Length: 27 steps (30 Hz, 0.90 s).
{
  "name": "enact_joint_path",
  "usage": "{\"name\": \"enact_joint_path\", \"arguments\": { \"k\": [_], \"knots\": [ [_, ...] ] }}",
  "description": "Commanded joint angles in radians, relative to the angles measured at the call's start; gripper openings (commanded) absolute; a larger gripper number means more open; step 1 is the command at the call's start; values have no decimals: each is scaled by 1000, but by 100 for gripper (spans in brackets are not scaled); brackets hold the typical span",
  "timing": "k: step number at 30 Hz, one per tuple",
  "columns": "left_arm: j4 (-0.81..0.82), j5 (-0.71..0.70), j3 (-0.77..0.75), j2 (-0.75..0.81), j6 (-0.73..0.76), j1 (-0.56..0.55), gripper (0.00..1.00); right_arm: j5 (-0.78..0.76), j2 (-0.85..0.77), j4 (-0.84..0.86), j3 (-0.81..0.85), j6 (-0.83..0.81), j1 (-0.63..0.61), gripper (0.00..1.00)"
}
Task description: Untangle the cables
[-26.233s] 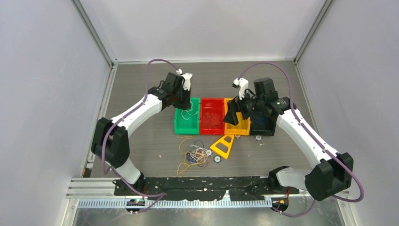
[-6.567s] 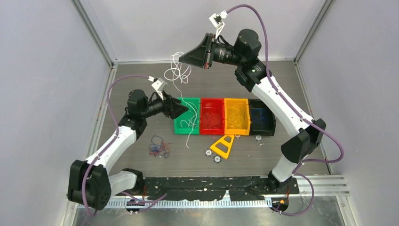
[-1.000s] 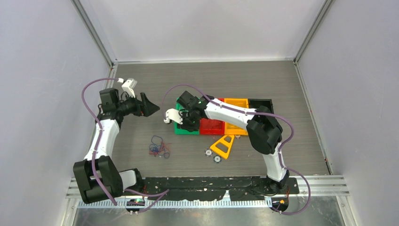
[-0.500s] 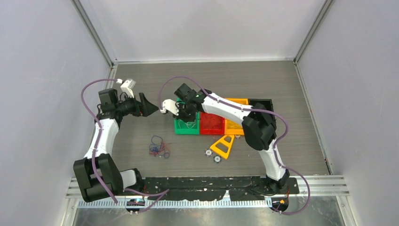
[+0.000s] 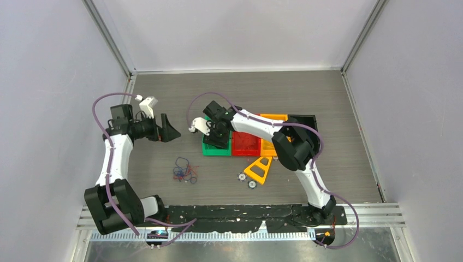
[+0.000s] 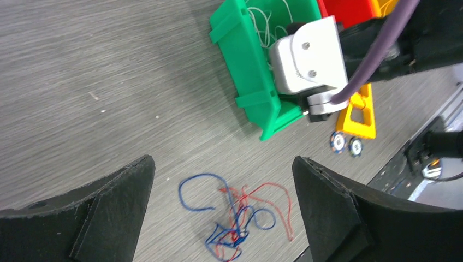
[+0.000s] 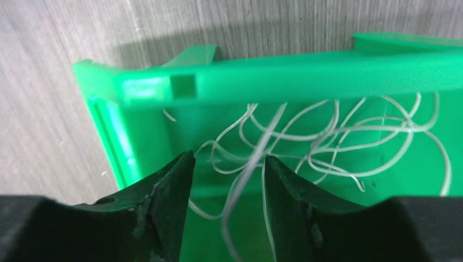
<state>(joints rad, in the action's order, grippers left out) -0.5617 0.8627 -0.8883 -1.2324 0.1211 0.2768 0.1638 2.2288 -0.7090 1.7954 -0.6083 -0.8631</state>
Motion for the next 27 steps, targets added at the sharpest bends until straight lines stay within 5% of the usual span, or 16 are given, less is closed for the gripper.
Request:
{"name": "enact_joint_path", "arguments": {
  "k": [1, 4, 9, 18, 27],
  "knots": [
    [-326, 21, -130, 23, 339, 50, 100, 63, -187, -28, 25, 79, -13, 63],
    [-614, 43, -205, -14, 691, 82, 100, 111, -266, -51, 23, 130, -16, 81],
    [-855, 13, -159, -14, 1141, 67, 99, 200, -356, -92, 2, 183, -11, 91],
    [-428, -321, 201, 173, 1119, -327, 78, 439, -544, -23, -167, 390, 91, 93],
    [-166, -467, 309, 75, 1013, -504, 38, 515, -646, 122, -356, 561, 217, 93]
  ]
}}
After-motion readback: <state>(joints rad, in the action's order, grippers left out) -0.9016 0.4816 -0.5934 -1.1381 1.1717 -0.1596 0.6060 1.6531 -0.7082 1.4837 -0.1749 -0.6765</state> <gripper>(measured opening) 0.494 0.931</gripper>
